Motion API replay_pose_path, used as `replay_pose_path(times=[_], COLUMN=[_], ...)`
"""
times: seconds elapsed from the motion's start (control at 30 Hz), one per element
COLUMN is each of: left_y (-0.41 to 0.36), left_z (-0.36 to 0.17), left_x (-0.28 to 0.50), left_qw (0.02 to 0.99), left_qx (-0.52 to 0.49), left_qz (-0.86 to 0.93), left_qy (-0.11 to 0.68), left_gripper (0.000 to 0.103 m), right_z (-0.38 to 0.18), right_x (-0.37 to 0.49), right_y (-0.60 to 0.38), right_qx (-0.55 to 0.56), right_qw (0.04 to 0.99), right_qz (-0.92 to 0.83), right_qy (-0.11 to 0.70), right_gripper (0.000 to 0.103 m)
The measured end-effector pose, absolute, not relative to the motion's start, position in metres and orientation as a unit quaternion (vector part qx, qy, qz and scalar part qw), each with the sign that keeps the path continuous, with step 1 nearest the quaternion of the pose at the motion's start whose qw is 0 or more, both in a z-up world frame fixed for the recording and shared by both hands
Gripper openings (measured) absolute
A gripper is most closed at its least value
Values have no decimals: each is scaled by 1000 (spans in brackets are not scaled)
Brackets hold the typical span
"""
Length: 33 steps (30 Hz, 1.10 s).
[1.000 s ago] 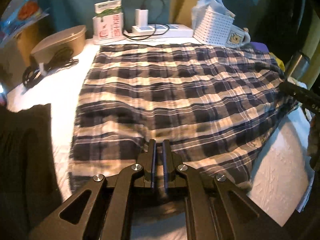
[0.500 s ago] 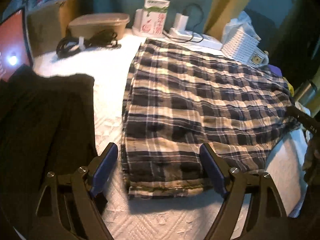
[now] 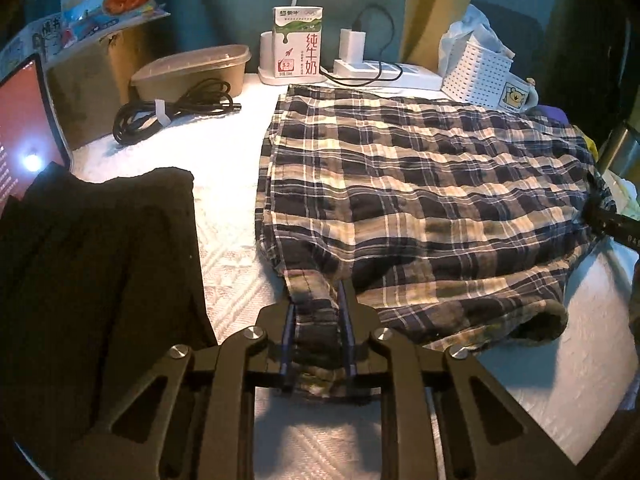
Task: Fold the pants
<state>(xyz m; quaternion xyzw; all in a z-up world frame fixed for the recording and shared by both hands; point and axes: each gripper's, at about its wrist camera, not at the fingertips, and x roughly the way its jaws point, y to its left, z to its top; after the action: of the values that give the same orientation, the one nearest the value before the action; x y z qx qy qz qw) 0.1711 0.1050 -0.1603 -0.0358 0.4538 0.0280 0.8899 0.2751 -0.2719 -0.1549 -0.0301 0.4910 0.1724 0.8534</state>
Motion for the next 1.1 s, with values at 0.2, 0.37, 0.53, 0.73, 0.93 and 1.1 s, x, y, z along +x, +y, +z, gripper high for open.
replay_pose_path(times=[0.2,0.37,0.53,0.73,0.93,1.1], left_y=[106,96,81,81,89,101], left_z=[-144,-113,-110,-124,-128,-135], left_x=[165,167,202,248,282,308], left_qw=[889,910,911,901,900,894], left_qx=[-33,-23,-24,-11,5,1], left_qz=[47,30,-17,-31,-39,-42], left_qy=[454,414,411,432,433,446], left_gripper=[22,22,22,22,22,22], right_z=[-151,-122,-104,-129,-168,-170], right_x=[261,253,282,346,377,388], right_y=[-277,-281,-265,-253,-242,-244], right_qx=[-63,-63,-90,-87,-133,-116], right_qw=[845,861,876,864,839,840], right_qz=[174,196,207,193,179,183], right_qy=[502,464,426,457,496,498], right_gripper=[54,54,38,31,31,31])
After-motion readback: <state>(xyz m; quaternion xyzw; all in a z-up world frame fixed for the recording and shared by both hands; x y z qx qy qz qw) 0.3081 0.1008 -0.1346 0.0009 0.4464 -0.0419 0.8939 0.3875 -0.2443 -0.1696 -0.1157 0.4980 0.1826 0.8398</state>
